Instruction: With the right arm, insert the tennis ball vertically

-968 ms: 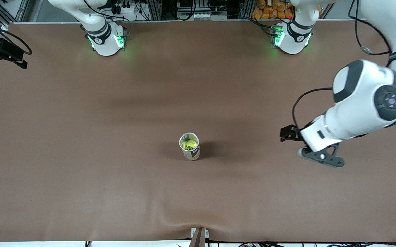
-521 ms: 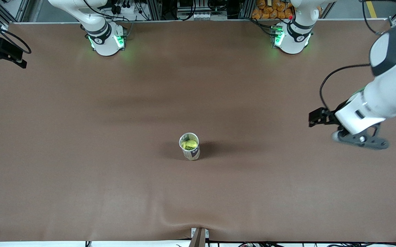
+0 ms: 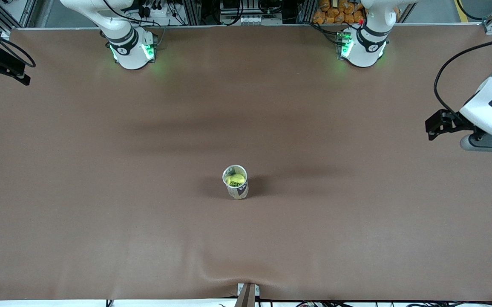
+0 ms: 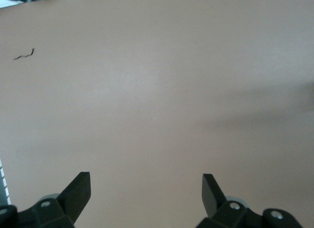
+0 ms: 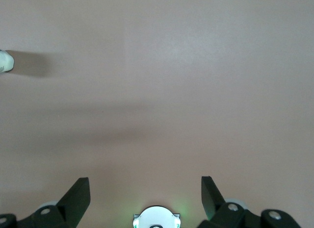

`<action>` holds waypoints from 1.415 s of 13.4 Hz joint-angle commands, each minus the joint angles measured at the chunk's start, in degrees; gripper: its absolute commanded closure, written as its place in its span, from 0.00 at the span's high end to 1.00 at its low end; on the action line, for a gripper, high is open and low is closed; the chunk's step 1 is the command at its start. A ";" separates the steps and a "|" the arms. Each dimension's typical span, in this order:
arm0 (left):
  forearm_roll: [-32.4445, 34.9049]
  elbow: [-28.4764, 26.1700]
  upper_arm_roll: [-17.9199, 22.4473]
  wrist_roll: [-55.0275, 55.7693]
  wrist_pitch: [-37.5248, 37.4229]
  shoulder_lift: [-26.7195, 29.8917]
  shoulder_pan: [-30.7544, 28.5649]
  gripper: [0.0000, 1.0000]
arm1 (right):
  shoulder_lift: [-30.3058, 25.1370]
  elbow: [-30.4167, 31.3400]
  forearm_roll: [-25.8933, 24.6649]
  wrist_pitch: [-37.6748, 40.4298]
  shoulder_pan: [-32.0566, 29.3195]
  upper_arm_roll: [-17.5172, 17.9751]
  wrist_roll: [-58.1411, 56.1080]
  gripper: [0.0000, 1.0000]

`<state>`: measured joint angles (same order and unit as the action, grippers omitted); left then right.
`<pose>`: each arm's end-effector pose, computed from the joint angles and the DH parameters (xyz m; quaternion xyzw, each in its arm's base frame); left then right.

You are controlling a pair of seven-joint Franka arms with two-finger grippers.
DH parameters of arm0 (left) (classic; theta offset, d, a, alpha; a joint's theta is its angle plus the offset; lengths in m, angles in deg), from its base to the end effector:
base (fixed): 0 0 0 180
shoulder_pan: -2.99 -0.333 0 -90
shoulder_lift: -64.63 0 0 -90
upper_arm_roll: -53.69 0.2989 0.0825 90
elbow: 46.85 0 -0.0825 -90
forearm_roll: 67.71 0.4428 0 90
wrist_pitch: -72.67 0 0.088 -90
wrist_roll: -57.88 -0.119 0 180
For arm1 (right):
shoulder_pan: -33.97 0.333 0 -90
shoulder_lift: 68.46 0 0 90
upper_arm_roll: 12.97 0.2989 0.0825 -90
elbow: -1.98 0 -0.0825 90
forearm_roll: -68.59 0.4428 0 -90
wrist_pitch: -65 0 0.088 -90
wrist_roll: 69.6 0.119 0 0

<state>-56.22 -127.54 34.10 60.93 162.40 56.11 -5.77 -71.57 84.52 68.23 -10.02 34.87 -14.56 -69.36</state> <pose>0.6499 -0.0846 0.5932 -0.9950 0.0643 -0.0176 0.0738 0.5649 -0.0082 0.6728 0.9992 -0.0088 -0.0385 0.0022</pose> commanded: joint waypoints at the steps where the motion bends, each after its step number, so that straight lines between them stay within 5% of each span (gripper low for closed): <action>1: -2.08 -5.70 5.59 -0.68 0.09 5.17 4.00 1.00 | -1.37 1.39 0.00 -0.04 -1.43 0.80 -0.86 1.00; 5: -6.92 -8.94 13.78 -0.24 0.61 8.33 8.76 1.00 | -1.37 1.39 0.09 -0.04 -1.17 0.80 -0.77 1.00; 9: -8.24 -14.93 14.05 0.81 2.73 13.97 9.12 1.00 | -1.37 1.39 0.18 -0.04 -1.16 0.71 -0.68 1.00; 19: -12.11 -9.58 15.81 0.64 -2.81 13.44 10.87 1.00 | -1.37 1.48 0.27 0.14 -1.25 0.71 -0.68 1.00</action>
<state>-67.57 -138.42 48.88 61.28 161.43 69.20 4.15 -71.57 84.79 68.28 -9.97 34.65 -14.46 -69.36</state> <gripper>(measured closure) 0.000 0.000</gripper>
